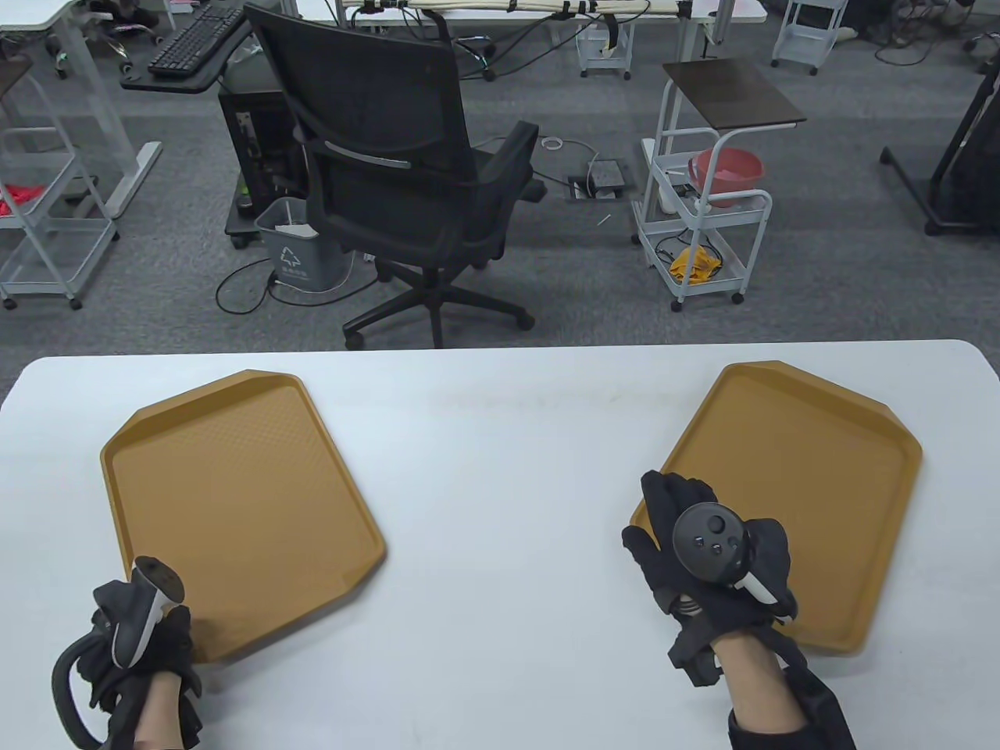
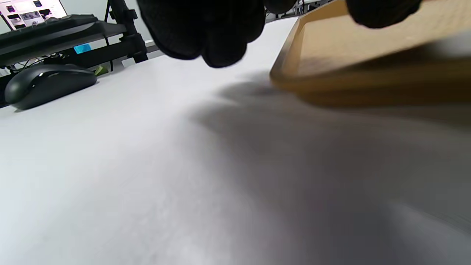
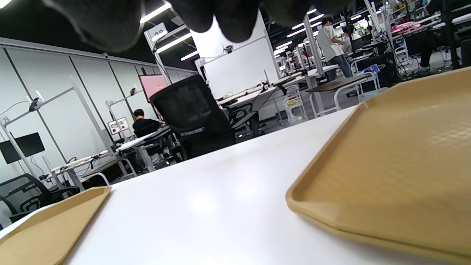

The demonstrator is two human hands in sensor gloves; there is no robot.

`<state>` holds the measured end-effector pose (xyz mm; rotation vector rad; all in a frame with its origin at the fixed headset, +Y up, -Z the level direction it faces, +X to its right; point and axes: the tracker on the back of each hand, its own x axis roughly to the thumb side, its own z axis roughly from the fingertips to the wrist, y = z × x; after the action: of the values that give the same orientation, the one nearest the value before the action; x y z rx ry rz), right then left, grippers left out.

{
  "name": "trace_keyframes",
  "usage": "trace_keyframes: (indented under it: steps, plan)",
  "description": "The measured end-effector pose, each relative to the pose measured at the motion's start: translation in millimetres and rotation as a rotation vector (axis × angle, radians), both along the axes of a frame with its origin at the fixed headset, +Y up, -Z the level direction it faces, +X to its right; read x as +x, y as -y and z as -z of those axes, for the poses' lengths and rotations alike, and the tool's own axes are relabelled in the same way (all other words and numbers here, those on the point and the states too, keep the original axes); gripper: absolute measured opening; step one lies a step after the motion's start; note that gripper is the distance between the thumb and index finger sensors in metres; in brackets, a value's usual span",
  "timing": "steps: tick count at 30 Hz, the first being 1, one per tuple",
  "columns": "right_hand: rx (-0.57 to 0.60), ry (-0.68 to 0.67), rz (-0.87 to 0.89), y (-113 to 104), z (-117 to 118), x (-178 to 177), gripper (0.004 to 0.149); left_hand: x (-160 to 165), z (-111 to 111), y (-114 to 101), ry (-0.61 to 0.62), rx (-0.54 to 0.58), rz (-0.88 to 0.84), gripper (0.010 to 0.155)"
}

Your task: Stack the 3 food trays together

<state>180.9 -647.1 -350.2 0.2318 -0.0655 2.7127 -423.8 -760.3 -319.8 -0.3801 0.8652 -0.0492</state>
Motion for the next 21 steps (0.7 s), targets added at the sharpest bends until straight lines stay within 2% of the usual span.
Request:
trace_keyframes:
  steps: [2, 6, 9, 16, 21]
  plan:
    - [-0.010, -0.001, -0.015, 3.0, 1.1, -2.2, 0.072, -1.8, 1.7, 6.6, -0.013, -0.035, -0.008, 0.075]
    - [-0.024, -0.007, -0.045, 7.7, 3.0, -5.5, 0.072, -2.2, 6.2, 10.8, -0.004, -0.033, 0.062, 0.070]
    - [-0.034, -0.005, -0.054, 11.1, 4.7, -5.4, 0.072, -6.0, 6.0, 11.9, -0.045, 0.011, 0.031, 0.069]
    - [-0.059, 0.000, -0.060, 16.5, 7.0, -2.6, 0.072, -21.4, -2.9, 10.5, -0.182, 0.182, -0.272, 0.071]
    - [-0.058, 0.000, -0.060, 16.8, 6.8, -2.1, 0.071, -20.1, -2.6, 7.5, -0.186, 0.234, -0.376, 0.062]
